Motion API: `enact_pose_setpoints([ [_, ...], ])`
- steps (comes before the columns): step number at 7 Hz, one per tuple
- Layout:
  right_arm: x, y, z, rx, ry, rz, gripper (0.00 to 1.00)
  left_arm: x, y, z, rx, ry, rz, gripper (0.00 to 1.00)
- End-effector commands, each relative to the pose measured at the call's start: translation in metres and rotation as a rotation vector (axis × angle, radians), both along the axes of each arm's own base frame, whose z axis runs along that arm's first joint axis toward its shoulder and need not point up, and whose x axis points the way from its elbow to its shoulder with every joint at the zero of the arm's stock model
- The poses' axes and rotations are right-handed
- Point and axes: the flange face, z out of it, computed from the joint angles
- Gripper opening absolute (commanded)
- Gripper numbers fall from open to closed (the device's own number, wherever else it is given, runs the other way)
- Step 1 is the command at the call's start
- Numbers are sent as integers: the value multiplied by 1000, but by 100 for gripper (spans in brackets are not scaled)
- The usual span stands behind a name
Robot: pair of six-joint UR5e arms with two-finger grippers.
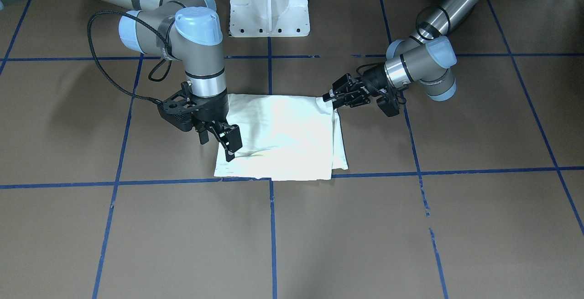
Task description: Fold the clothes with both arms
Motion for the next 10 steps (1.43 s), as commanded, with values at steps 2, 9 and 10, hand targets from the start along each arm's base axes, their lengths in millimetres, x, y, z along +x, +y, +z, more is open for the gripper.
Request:
enact_pose_setpoints([
  [2,0,0,0,-1,-1,-1,100,-28,-21,-2,18,-12,-8,100],
  [9,1,-1,0,-1,-1,1,100,36,13,-94,-69,-124,-38,100],
  [10,1,-1,-1,1,-3,1,100,33,14,-82,-76,-140,-40,100],
])
